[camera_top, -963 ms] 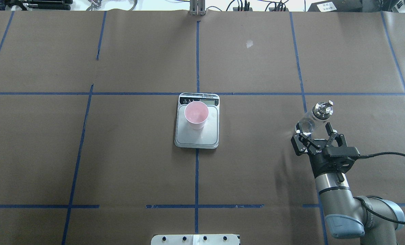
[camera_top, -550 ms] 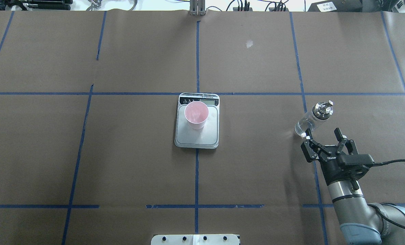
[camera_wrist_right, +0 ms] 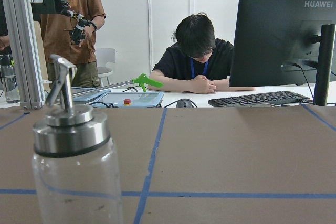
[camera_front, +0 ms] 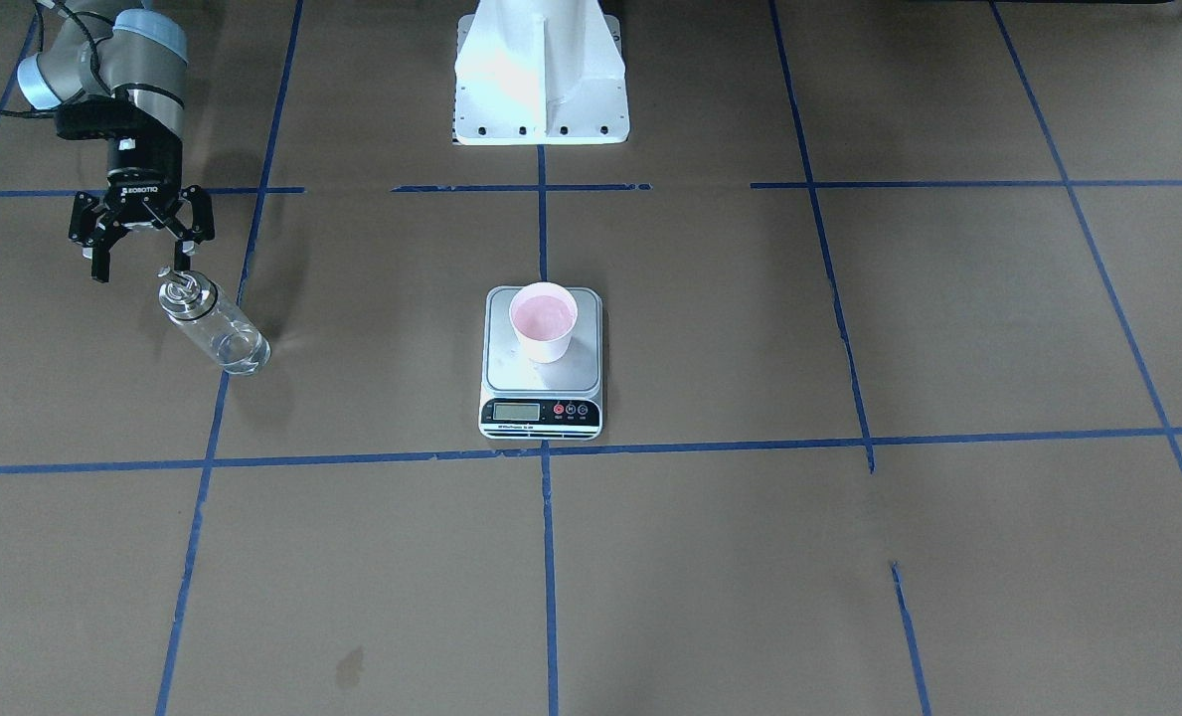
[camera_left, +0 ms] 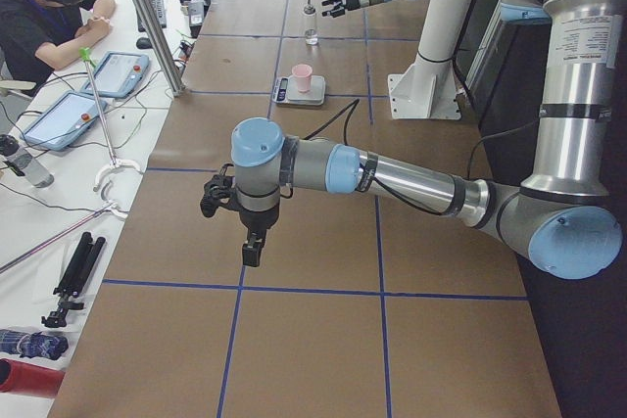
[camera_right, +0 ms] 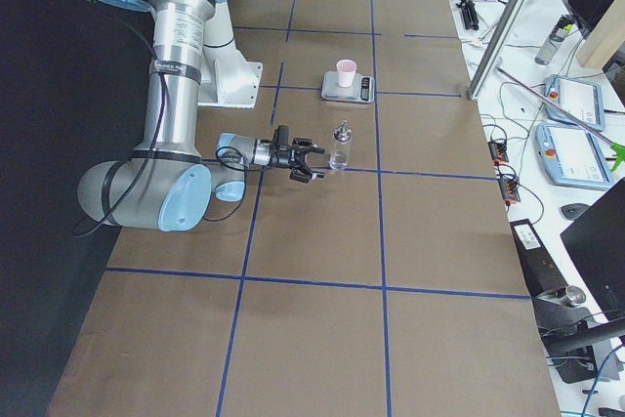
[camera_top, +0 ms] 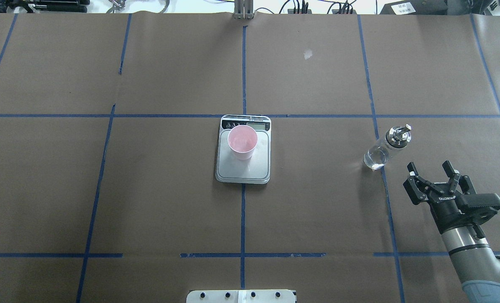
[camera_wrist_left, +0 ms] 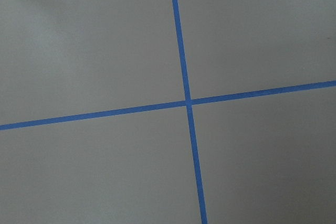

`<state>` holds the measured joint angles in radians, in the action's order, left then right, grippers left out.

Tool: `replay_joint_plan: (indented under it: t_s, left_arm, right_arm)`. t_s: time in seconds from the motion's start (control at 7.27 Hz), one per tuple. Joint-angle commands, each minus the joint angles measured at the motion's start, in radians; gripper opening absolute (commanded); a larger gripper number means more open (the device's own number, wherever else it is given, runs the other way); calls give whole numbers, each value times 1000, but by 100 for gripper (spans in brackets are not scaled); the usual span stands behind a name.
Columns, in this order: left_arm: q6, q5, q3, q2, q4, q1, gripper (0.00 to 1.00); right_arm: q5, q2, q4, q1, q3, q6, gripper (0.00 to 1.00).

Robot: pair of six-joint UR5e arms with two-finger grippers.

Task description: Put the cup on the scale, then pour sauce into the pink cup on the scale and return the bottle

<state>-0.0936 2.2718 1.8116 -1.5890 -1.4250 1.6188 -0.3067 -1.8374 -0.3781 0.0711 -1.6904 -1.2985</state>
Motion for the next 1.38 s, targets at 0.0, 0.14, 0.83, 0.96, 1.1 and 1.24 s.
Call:
replay_joint_plan:
  t_s: [0.0,0.14,0.83,0.96,1.1,1.24]
  left_arm:
    - [0,0,0,0,1,0,100]
    - [0,0,0,0,0,0,100]
    - [0,0,6,1,2,3,100]
    - [0,0,6,1,2,3,100]
    - [0,0,6,1,2,3,100]
    - [0,0,6,1,2,3,100]
  right_arm:
    - [-49,-19,249,2,82,146,100]
    - [-87,-25,302,33,95,186,100]
    - [-573,-26,305,480,120,394,100]
    - [-714,-23,305,593,121,445,100]
    - [-858,-19,297,695,123,482,100]
    - [-988,-10,269,796,124,520,100]
